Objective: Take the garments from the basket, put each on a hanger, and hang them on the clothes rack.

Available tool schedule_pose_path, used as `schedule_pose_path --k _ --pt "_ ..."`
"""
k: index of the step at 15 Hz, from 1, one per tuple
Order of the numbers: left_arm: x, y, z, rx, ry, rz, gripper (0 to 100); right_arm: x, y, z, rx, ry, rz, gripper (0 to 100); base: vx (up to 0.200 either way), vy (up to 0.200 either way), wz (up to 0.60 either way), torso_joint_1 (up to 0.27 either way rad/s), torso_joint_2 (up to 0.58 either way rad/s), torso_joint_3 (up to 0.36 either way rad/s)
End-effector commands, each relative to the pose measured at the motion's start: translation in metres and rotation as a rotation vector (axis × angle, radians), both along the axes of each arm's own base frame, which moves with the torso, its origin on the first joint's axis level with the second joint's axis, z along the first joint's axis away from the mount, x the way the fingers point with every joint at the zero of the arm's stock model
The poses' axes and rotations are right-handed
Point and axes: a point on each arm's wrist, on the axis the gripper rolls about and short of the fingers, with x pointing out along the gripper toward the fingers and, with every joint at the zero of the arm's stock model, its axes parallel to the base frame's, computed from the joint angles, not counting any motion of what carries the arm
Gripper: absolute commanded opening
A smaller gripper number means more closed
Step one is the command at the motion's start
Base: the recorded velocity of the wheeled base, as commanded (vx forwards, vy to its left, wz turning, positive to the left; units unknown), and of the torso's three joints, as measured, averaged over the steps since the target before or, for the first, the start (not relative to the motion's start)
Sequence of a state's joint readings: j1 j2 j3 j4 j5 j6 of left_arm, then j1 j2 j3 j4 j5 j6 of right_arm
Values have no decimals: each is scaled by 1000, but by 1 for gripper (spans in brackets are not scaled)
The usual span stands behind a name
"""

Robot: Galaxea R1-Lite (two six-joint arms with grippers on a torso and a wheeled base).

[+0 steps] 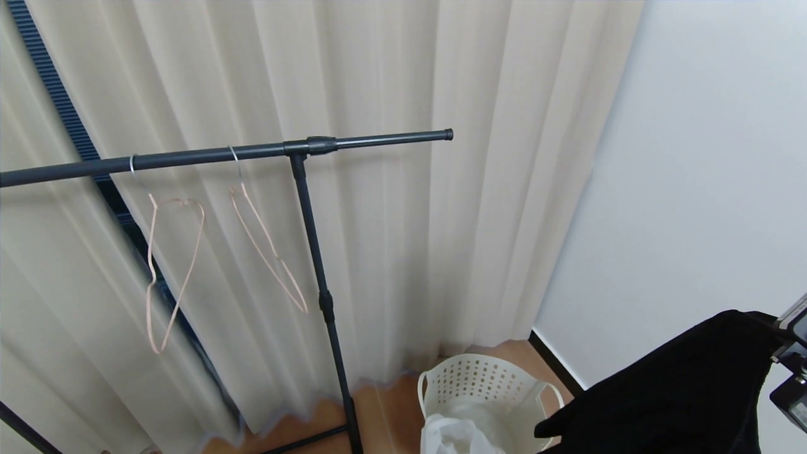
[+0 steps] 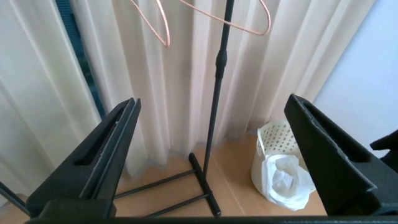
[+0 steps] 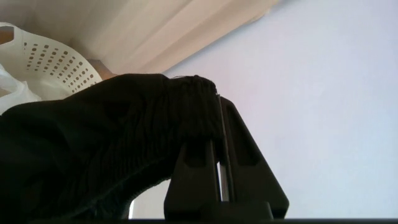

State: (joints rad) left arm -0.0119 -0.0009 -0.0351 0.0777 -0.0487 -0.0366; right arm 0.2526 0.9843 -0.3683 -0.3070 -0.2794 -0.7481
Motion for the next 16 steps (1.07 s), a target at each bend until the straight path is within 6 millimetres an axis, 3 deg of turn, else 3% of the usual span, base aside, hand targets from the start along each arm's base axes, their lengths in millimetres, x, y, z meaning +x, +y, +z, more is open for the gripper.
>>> schedule_pose_path --k 1,10,16 --pt "0 0 0 0 1 -2 100 0 0 -1 -1 4 1 0 0 0 0 188 -427 -246" --pt "0 0 0 0 0 2 100 0 -1 -1 -12 7 -7 0 0 0 0 130 -292 -159" --pt "0 0 0 0 0 2 100 -1 -1 -2 -12 7 -12 0 0 0 600 7 -4 3"
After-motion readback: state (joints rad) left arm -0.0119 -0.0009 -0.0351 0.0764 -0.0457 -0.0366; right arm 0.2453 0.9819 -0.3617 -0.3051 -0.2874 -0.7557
